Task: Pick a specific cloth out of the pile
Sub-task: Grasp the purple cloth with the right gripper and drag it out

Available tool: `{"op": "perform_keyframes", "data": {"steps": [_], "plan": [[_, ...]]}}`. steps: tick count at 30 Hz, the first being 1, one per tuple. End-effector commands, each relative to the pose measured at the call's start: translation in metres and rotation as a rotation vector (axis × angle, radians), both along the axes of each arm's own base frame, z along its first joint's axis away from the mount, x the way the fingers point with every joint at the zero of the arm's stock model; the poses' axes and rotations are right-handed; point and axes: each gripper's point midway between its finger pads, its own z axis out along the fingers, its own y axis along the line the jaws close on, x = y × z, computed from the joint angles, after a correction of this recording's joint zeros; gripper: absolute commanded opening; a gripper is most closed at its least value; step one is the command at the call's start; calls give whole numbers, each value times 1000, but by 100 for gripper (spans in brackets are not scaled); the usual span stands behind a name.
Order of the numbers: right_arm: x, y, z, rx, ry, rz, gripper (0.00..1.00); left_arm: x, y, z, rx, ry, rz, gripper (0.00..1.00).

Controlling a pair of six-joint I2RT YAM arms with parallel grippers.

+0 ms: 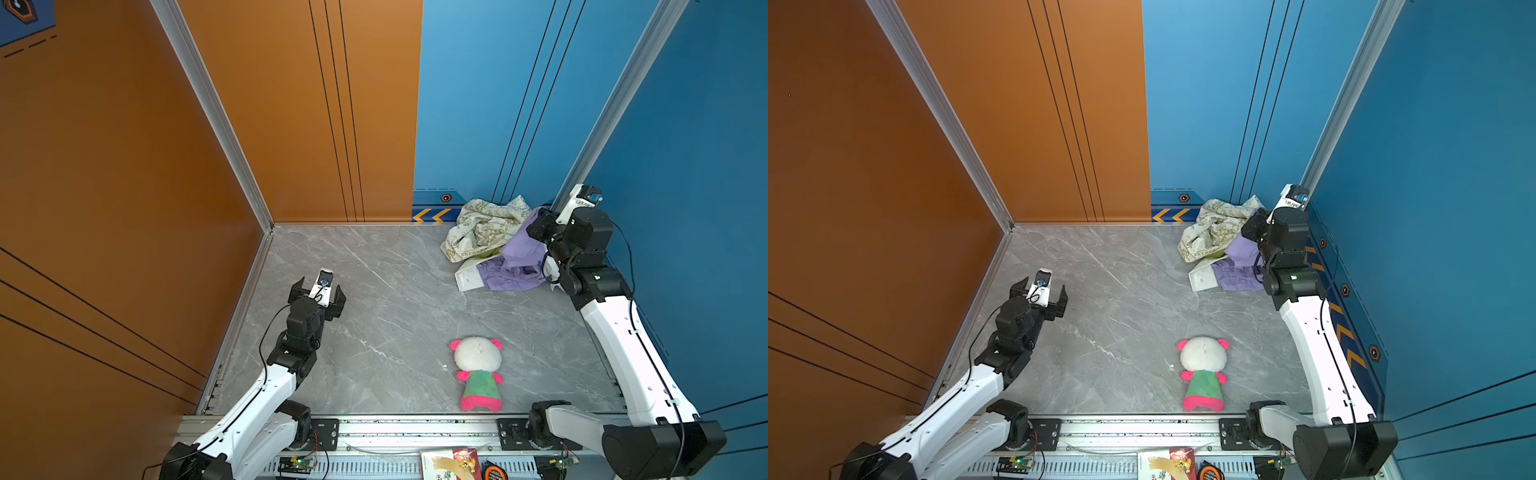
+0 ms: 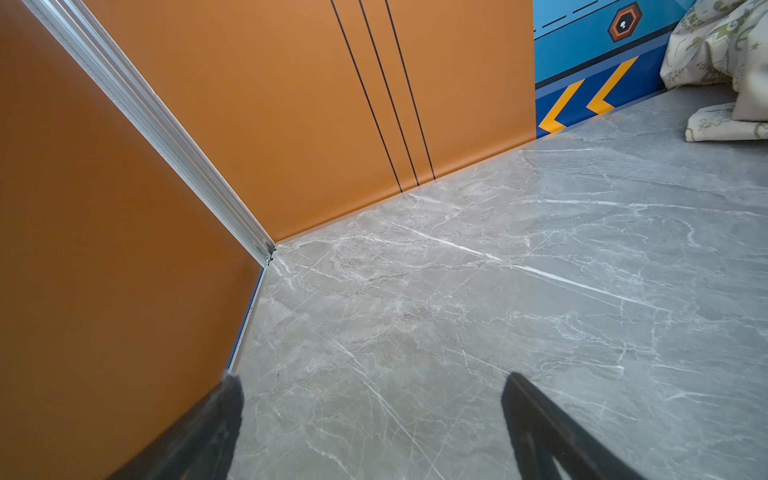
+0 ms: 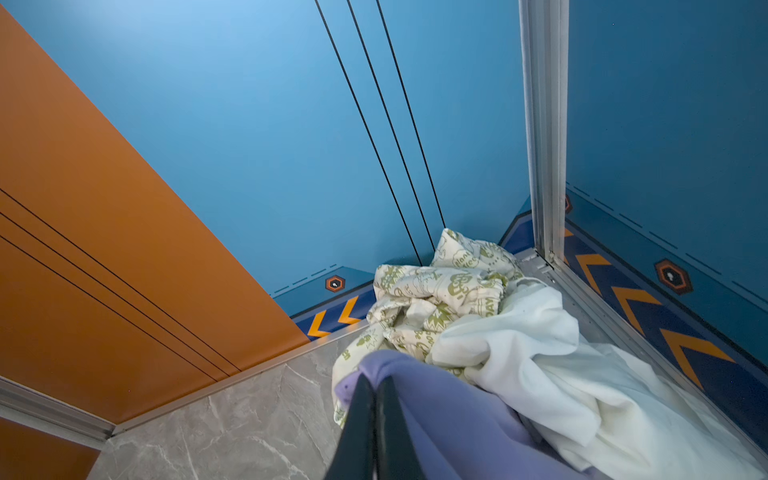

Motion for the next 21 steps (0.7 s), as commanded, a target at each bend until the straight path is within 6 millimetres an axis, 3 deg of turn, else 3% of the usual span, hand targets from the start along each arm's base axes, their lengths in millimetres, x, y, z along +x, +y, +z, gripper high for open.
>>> {"op": "perform_keyframes", "data": {"steps": [1,6,11,17,21], "plan": [[-7,0,71,-18,-198,12,0,0,0,9,12,-20,7,98],[-5,11,89,14,-243,67,0,-1,-1,8,16,-18,4,98],[7,50,71,33,-195,228,0,-1,-1,8,18,-19,4,98],[15,121,18,-30,-48,456,0,-1,-1,8,21,-19,4,98],[13,174,-51,-173,160,618,3,-1,-1,7,26,-17,4,98]]}}
